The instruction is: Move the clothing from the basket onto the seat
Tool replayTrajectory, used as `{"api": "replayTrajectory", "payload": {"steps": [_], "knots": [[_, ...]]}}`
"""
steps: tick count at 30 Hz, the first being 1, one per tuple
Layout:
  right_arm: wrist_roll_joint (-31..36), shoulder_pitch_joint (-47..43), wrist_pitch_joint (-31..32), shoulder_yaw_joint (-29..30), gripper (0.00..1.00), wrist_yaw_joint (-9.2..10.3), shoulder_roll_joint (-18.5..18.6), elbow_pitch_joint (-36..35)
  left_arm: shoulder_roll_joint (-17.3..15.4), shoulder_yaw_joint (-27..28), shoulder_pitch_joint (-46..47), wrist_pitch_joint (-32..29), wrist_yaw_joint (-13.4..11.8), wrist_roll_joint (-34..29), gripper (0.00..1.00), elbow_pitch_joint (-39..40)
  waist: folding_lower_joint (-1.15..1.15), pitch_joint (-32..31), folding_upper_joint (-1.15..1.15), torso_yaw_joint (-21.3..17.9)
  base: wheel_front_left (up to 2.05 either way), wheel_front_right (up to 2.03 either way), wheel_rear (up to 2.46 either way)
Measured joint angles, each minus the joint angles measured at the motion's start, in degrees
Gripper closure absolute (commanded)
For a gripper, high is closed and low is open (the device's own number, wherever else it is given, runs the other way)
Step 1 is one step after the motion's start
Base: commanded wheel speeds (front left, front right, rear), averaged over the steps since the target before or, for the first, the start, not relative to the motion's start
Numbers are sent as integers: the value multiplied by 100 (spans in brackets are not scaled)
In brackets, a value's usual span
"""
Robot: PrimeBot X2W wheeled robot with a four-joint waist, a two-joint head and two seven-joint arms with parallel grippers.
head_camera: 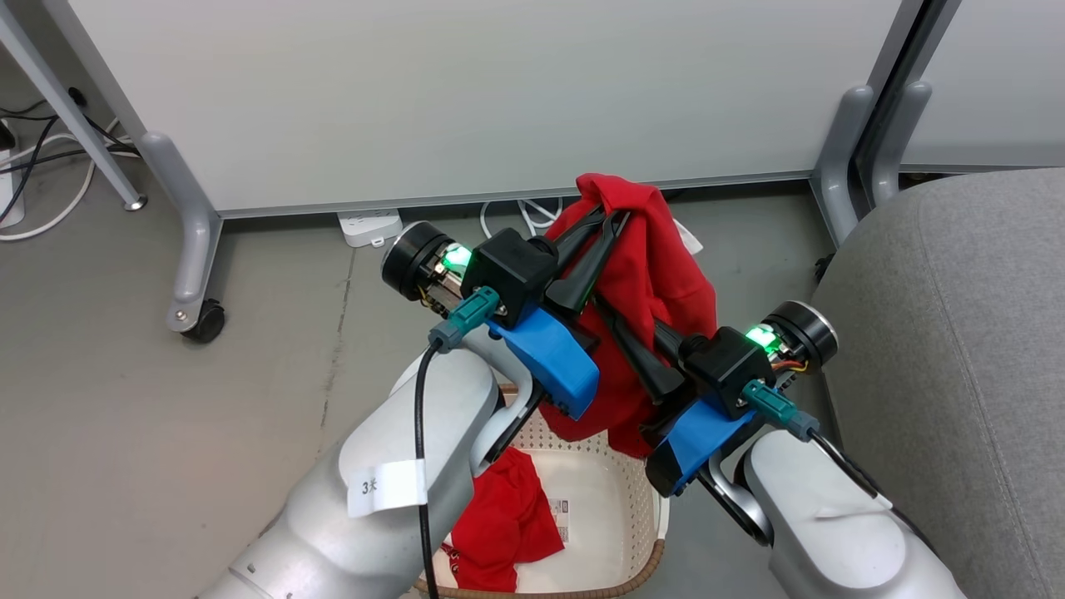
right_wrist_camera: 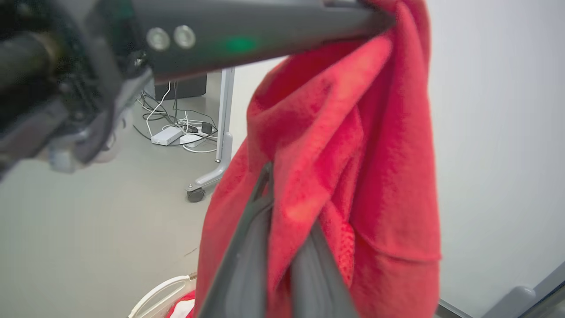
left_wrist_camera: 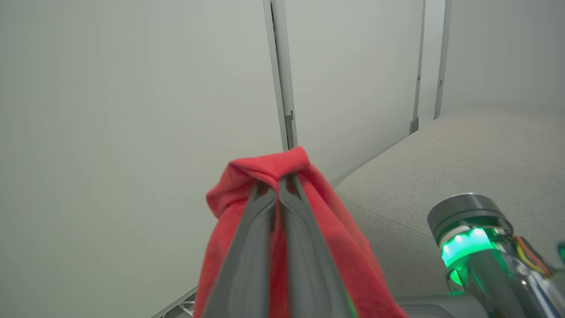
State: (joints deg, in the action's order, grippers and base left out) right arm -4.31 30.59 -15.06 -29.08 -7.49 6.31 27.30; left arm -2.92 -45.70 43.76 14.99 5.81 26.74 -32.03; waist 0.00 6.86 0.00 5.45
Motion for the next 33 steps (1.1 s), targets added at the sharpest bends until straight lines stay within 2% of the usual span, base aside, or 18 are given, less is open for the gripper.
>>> {"api": "replayTrajectory", "payload": {"steps": [16, 17, 18, 19, 33], "knots": [[-74, 71, 0, -99, 100, 0, -4, 11, 0, -74, 75, 0, -41, 35, 100, -34, 0, 66, 0, -50, 0, 0, 0], [-80, 71, 0, -104, 100, 0, -3, 11, 0, -75, 76, 0, -49, 42, 88, -41, 0, 70, 0, -54, 0, 0, 0], [-82, 72, 0, -109, 100, 0, -2, 10, 0, -77, 80, 0, -68, 42, 7, -46, 0, 76, 0, -58, 0, 0, 0], [-86, 73, 0, -114, 100, 0, -1, 9, 0, -81, 88, 0, -74, 43, 0, -56, 0, 81, 0, -63, 0, 0, 0], [-141, 116, 2, -24, 100, 0, 42, -46, 1, -108, 194, 2, -131, 38, 0, -121, 0, 221, 0, -198, 0, 0, 0]]}}
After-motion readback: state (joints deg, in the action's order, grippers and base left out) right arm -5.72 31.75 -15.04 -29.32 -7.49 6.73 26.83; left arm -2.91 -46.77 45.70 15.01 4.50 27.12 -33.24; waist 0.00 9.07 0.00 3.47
